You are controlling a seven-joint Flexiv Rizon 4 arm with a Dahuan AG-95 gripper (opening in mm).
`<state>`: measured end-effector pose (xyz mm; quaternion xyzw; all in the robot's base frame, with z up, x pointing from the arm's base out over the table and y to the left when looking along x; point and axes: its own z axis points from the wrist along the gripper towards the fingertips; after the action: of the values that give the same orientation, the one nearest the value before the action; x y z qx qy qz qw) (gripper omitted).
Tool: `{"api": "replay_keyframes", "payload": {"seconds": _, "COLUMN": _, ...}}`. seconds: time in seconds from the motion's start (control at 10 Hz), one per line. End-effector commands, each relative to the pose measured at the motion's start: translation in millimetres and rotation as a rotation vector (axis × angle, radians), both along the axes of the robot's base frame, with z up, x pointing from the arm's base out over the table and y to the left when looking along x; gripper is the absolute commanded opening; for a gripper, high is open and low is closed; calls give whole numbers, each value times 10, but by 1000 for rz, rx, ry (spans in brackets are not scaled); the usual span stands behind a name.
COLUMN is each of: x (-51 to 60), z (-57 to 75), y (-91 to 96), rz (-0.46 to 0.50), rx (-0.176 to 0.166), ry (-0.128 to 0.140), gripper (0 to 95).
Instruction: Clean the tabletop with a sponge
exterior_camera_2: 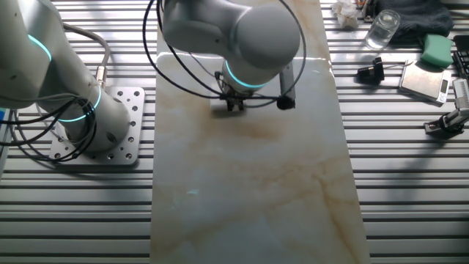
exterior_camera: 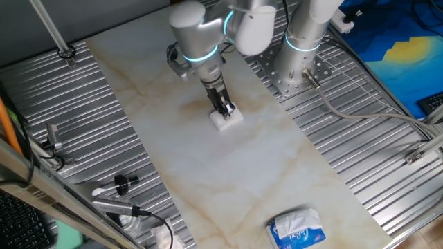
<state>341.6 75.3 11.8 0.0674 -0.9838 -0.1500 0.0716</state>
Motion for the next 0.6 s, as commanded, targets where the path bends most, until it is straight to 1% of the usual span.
{"api": "replay_keyframes", "payload": {"seconds": 0.1, "x": 18, "z": -6, "y": -79, "rz": 16, "rx": 3, "ry": -4, "gripper": 0}}
{"api": "replay_keyframes", "payload": {"seconds": 0.4, "x": 38, "z": 9, "y": -188, "rz": 32, "rx": 11, "ry": -3, "gripper": 0}}
{"api": "replay_keyframes", "payload": {"seconds": 0.6, "x": 38, "z": 7, "y": -189, "rz": 28, "rx": 11, "ry": -1, "gripper": 0}}
